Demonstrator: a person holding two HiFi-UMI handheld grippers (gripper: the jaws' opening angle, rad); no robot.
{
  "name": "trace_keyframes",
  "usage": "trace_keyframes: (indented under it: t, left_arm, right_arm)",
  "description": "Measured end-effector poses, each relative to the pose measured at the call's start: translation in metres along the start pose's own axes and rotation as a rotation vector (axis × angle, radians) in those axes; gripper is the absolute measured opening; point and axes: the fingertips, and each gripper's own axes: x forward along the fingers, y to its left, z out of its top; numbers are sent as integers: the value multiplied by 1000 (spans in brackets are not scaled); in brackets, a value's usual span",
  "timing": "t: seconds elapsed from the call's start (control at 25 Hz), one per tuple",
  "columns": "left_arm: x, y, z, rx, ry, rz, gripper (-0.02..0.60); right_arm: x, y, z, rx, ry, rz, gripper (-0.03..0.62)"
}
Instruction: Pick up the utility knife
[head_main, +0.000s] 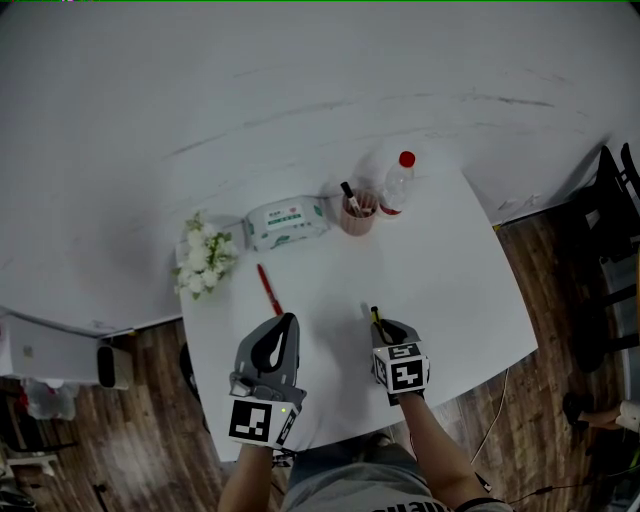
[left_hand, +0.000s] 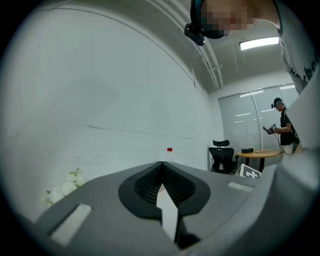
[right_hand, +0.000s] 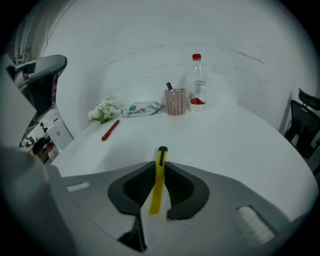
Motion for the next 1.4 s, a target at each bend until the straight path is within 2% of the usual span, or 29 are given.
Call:
trace_keyframes:
  t: [0.64,1.4]
  left_arm:
    - [-6,-36,10,17,-21,-25,18]
    - [-20,-62,18,38,-35,-36,18]
  right_arm:
    - [-58,-8,22,-9,-155,27,58]
    - [-120,-7,44,-65,-308,20,58]
